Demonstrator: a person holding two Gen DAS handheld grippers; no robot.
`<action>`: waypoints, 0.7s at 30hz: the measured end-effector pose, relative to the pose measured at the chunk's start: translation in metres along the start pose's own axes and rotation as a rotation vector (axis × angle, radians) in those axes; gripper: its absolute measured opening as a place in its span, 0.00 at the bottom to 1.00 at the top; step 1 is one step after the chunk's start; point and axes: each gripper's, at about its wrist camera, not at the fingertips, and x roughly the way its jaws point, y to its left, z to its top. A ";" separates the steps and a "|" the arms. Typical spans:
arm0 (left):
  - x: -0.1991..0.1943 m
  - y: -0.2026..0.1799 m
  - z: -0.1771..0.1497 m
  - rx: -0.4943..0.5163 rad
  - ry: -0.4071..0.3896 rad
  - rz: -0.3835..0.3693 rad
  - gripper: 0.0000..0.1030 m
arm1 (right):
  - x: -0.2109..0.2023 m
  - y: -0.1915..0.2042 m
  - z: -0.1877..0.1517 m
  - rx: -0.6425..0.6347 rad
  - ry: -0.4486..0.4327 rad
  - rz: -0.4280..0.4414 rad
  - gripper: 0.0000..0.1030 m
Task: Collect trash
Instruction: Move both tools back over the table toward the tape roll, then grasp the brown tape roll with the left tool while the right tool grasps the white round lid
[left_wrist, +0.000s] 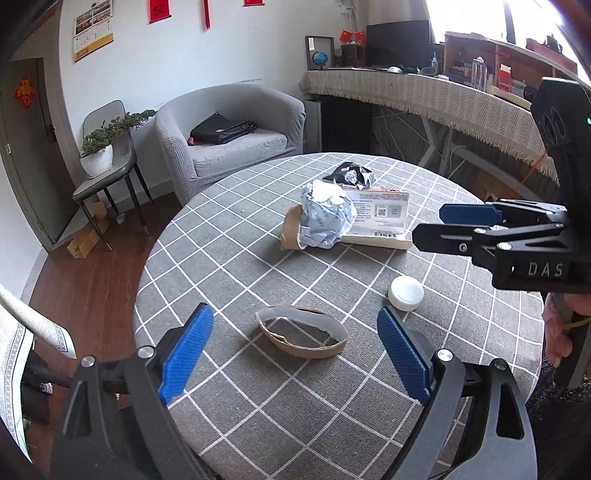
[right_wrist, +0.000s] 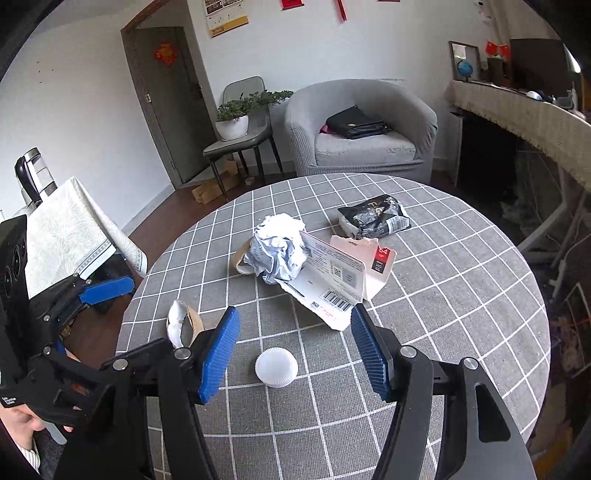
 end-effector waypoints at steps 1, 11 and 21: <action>0.003 -0.004 -0.001 0.009 0.007 0.007 0.89 | 0.000 -0.002 0.000 0.006 0.002 -0.002 0.62; 0.038 -0.007 -0.010 -0.047 0.062 0.063 0.87 | 0.003 -0.010 -0.003 0.028 0.012 -0.001 0.62; 0.046 0.012 -0.011 -0.145 0.053 0.035 0.63 | 0.004 -0.004 -0.003 -0.017 0.028 -0.015 0.62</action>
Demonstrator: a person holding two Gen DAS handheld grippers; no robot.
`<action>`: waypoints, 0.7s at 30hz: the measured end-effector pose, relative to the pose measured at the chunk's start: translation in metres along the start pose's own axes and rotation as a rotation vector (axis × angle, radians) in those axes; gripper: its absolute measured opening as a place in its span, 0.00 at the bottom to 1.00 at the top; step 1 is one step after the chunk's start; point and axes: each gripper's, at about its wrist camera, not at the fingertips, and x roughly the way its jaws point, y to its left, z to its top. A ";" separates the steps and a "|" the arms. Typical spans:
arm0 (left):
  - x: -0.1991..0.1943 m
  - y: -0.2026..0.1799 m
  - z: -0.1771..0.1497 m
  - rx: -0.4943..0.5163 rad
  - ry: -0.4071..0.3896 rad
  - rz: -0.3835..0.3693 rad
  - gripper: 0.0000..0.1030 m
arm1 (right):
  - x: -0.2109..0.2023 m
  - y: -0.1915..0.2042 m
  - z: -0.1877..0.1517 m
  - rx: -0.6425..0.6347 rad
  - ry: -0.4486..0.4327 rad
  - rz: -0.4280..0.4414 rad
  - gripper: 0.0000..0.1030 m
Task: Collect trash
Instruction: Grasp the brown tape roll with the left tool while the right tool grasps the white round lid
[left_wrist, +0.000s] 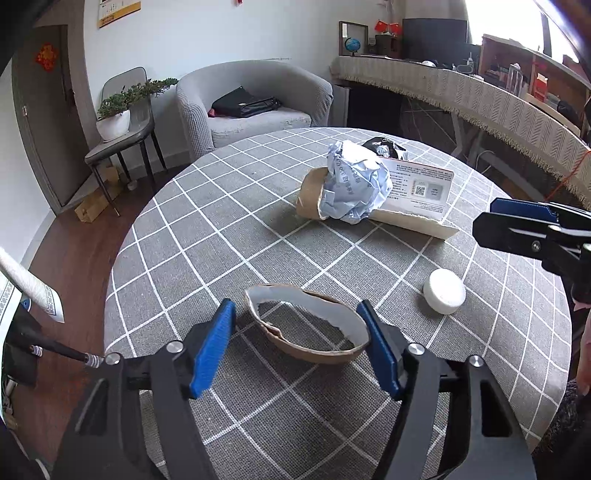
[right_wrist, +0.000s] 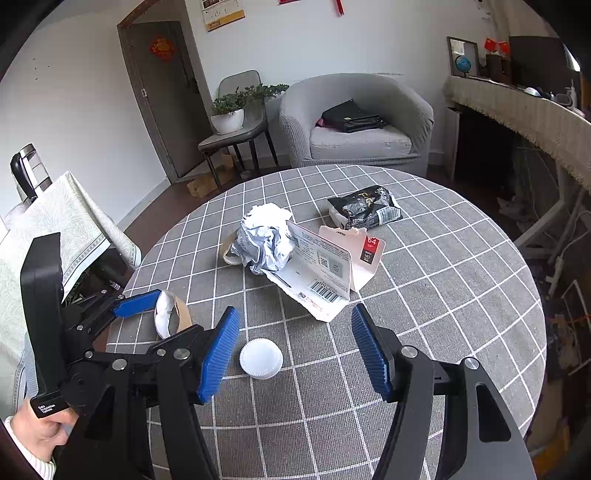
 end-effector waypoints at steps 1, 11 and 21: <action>0.000 0.002 0.000 -0.008 -0.007 0.001 0.60 | 0.001 0.001 -0.001 -0.007 0.003 -0.005 0.62; -0.002 0.004 0.001 -0.031 -0.021 -0.005 0.57 | 0.016 0.009 -0.009 -0.036 0.048 0.013 0.62; -0.008 0.021 -0.005 -0.057 -0.038 0.003 0.57 | 0.033 0.025 -0.019 -0.085 0.126 -0.002 0.62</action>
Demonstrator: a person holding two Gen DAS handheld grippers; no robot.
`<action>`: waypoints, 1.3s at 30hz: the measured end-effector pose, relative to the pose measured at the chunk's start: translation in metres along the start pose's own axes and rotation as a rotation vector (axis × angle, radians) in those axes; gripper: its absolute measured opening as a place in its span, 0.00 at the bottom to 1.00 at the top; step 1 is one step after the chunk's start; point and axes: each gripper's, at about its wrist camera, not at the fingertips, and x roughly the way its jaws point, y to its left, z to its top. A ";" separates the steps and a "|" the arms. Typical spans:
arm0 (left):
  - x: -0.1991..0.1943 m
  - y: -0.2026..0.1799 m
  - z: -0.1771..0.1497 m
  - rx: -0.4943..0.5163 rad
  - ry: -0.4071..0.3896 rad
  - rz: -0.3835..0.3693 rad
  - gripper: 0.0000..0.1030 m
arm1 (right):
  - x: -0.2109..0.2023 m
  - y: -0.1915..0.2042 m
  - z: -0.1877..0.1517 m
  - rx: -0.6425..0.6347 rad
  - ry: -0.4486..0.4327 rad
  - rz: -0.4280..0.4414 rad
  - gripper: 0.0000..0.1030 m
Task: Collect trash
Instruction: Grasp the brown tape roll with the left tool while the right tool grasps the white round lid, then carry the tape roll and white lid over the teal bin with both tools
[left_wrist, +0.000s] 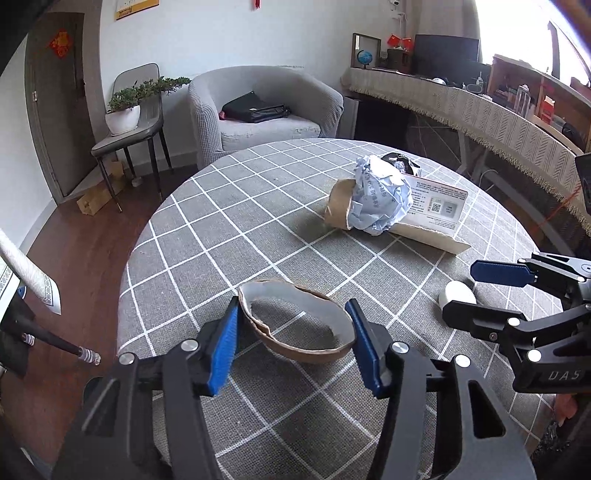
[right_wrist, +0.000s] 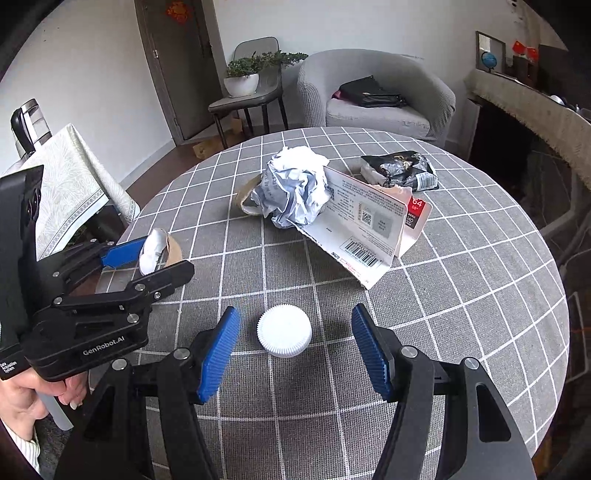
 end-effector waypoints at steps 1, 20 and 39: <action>-0.001 0.003 -0.001 -0.009 -0.001 -0.001 0.57 | 0.001 0.001 -0.001 -0.001 0.006 0.000 0.59; -0.044 0.065 -0.012 -0.076 -0.080 0.063 0.57 | 0.005 0.017 0.003 -0.015 -0.018 -0.039 0.29; -0.067 0.155 -0.033 -0.182 -0.083 0.167 0.57 | 0.034 0.118 0.041 -0.142 -0.049 0.101 0.29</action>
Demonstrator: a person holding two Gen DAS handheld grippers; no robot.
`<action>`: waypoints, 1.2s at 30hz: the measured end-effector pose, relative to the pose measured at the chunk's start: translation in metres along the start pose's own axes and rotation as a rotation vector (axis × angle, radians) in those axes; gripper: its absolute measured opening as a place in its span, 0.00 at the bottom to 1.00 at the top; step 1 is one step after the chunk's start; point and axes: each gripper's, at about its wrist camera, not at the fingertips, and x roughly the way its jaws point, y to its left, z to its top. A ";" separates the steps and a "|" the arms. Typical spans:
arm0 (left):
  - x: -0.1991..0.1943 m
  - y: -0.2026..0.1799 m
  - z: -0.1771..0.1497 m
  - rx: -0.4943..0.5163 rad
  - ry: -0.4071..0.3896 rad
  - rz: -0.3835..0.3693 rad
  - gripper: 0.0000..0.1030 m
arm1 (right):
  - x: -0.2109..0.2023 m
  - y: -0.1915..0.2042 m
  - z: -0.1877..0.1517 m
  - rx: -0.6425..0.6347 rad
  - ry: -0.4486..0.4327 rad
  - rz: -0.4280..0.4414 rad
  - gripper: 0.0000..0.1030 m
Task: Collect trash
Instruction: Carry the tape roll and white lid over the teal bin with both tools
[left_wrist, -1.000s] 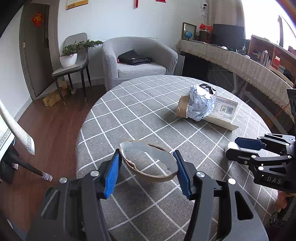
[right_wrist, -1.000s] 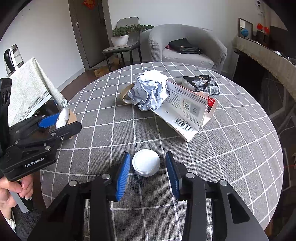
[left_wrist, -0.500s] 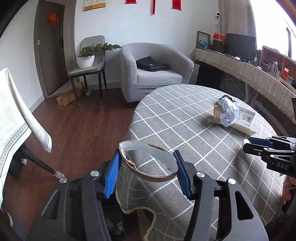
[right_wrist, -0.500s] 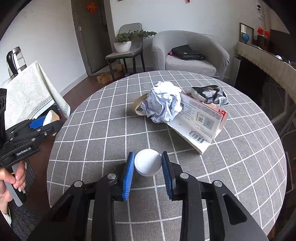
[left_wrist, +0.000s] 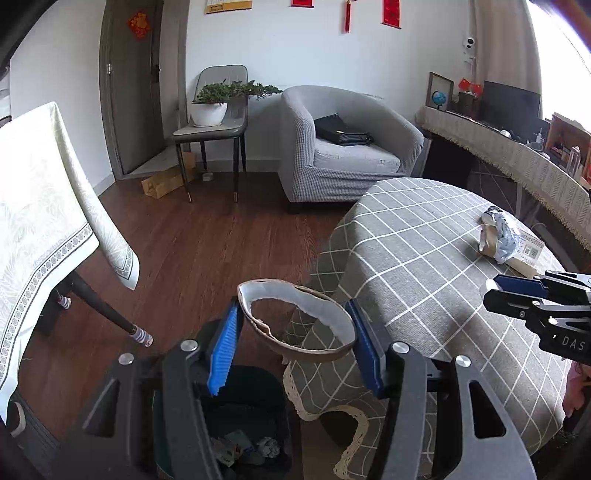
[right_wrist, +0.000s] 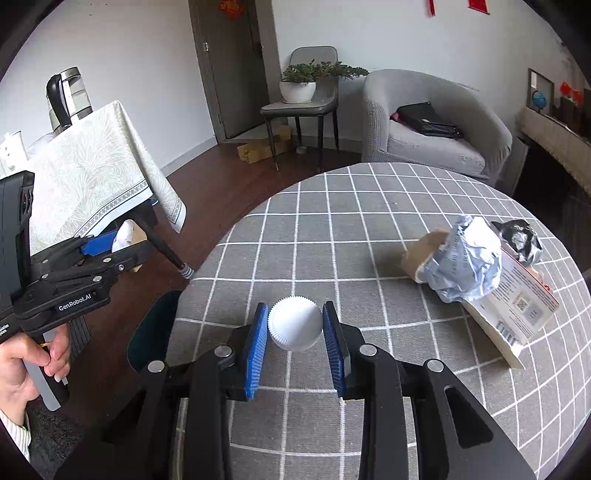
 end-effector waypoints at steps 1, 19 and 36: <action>0.001 0.004 -0.001 -0.005 0.005 0.001 0.57 | 0.003 0.005 0.004 -0.007 -0.001 0.013 0.29; 0.033 0.088 -0.051 -0.078 0.180 0.120 0.58 | 0.082 0.131 0.055 -0.095 0.048 0.226 0.29; 0.079 0.134 -0.121 -0.158 0.443 0.137 0.58 | 0.133 0.173 0.039 -0.137 0.162 0.275 0.29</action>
